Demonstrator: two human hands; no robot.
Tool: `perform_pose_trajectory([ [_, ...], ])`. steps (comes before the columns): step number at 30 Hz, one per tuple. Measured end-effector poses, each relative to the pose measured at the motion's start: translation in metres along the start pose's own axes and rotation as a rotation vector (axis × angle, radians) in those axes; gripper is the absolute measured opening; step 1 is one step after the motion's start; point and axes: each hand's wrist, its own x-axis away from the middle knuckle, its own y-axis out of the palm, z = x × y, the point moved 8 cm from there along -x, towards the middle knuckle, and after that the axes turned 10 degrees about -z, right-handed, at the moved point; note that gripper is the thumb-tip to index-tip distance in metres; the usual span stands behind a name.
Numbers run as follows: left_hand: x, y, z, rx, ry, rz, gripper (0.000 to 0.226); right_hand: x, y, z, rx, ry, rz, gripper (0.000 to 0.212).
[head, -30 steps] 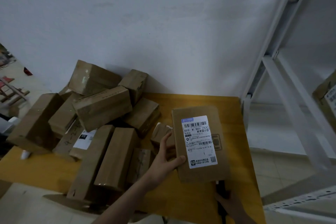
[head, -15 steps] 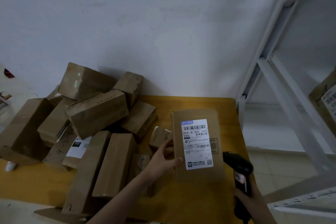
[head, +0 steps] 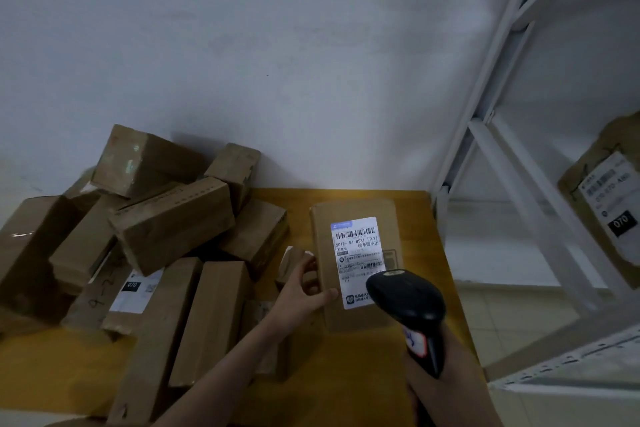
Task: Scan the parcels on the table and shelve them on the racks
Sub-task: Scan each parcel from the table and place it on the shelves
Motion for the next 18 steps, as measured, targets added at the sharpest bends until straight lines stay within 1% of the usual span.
perform_pose_trajectory([
  [2,-0.001,0.000,-0.001,0.005,0.001,0.001,0.081,0.000,0.008,-0.004,0.045,0.010,-0.013,0.027],
  [5,-0.001,-0.001,-0.003,0.012,0.004,-0.003,0.083,0.005,0.010,-0.011,0.054,0.012,-0.011,0.042],
  [7,0.000,-0.001,-0.004,0.011,0.006,-0.006,0.083,0.008,0.011,-0.019,0.034,-0.006,-0.013,0.045],
  [12,0.002,0.001,-0.007,-0.006,0.013,-0.025,0.085,0.013,0.008,-0.021,0.010,-0.037,0.017,0.036],
  [18,0.005,0.005,-0.007,-0.032,0.020,-0.032,0.094,0.012,0.005,-0.013,-0.030,-0.032,0.020,0.040],
])
